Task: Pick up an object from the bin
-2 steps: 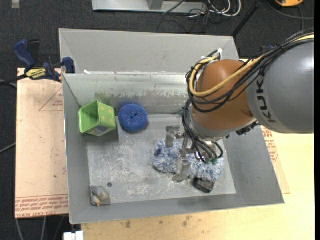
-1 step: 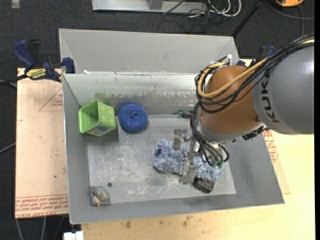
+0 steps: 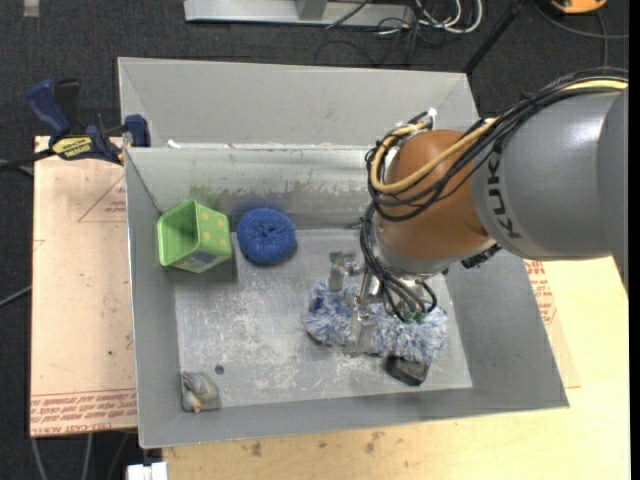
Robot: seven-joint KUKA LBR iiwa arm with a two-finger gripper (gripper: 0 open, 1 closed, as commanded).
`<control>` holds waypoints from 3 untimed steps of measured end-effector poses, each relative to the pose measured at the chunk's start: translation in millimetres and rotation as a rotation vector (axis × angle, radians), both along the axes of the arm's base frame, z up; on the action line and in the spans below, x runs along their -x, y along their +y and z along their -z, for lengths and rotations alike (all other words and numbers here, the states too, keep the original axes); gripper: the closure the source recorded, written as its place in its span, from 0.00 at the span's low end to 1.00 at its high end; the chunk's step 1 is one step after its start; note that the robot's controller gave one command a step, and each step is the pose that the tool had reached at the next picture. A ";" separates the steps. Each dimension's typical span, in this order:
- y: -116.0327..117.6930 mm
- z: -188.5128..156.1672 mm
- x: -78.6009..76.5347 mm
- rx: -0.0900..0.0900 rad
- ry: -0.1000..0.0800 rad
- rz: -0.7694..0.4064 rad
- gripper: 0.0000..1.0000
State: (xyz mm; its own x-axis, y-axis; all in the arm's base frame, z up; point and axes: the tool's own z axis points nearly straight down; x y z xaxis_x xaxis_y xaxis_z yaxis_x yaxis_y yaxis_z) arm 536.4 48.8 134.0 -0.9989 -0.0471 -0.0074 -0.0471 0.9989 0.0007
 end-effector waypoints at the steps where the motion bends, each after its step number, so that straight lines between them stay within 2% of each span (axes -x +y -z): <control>1: -5.5 49.7 -10.9 -0.001 0.006 -0.018 1.00; 2: -5.5 49.7 -10.9 -0.001 0.006 -0.018 1.00; 3: -23.6 -96.8 -16.6 0.000 0.004 0.016 1.00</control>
Offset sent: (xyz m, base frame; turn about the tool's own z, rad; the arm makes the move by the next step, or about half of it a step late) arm 0.0000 0.0000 0.0000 0.0000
